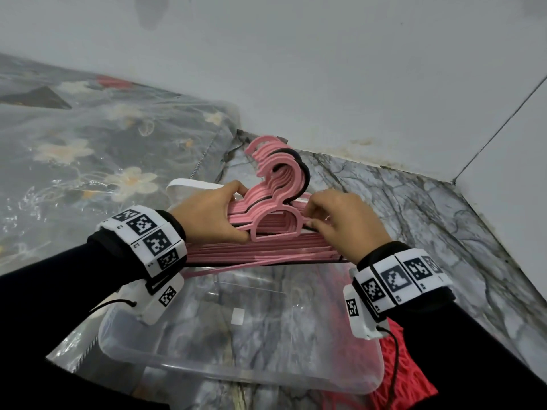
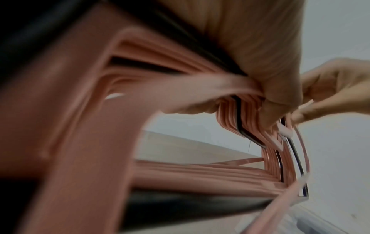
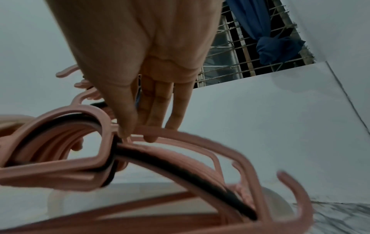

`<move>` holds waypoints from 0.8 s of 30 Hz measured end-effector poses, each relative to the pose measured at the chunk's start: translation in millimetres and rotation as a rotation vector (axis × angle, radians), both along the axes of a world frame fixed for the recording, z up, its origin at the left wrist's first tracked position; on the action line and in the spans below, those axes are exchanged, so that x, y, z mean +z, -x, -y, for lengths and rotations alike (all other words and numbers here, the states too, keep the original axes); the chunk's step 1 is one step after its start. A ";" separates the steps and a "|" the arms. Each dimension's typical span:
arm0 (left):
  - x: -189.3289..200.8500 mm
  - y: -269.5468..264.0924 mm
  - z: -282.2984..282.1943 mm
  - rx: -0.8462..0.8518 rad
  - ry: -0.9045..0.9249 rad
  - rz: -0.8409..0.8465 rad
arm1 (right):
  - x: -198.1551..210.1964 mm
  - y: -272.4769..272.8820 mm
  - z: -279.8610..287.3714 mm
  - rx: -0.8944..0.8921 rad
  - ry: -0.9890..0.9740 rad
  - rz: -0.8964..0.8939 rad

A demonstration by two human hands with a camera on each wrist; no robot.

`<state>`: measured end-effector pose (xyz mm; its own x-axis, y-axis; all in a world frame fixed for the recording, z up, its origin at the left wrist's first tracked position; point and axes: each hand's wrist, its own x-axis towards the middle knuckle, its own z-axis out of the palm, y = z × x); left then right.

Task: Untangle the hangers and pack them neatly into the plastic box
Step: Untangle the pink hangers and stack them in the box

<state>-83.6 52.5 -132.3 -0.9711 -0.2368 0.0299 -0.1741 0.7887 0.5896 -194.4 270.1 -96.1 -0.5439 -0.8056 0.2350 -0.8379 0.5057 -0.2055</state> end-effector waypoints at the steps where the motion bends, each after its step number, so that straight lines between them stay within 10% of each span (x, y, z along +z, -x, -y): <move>1: 0.2 -0.4 0.5 0.013 -0.002 -0.010 | -2.6 1.1 -0.3 -0.001 -0.029 0.006; 16: 2.3 -1.6 -19.5 -0.089 -0.263 0.002 | -25.9 12.7 -1.2 -0.115 -0.234 -0.168; 24: -1.0 -4.4 -20.4 -0.142 0.272 -0.016 | -32.1 7.6 8.1 -0.085 -0.205 -0.221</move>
<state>-79.2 72.9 -133.4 -0.9928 -0.0797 0.0891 -0.0431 0.9338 0.3552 -202.0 261.9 -128.2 -0.5653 -0.8021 0.1925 -0.8038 0.5880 0.0898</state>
